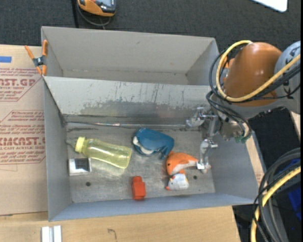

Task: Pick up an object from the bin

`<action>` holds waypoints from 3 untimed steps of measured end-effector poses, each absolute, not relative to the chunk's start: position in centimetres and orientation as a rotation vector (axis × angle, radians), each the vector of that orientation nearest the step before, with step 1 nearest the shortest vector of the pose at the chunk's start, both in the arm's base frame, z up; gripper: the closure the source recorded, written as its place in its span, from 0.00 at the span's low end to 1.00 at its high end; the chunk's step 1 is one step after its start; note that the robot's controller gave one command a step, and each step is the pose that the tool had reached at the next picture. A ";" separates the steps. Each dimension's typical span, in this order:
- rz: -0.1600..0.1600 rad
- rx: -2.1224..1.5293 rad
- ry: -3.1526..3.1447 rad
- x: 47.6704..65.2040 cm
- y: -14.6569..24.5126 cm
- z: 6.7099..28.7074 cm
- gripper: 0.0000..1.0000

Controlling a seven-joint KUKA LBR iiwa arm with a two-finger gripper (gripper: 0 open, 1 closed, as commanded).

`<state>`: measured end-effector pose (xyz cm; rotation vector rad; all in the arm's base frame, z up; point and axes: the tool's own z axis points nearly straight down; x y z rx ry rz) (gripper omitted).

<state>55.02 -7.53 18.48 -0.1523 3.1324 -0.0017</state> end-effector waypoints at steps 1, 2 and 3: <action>0.001 -0.396 3.116 55.0 -5.8 15.9 0.00; 0.000 -0.566 3.088 54.7 -6.4 14.9 0.00; -0.004 -0.165 3.131 55.1 -5.9 11.0 0.00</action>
Offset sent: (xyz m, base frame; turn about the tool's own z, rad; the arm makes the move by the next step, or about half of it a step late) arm -0.0048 0.0087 -0.0384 -0.2945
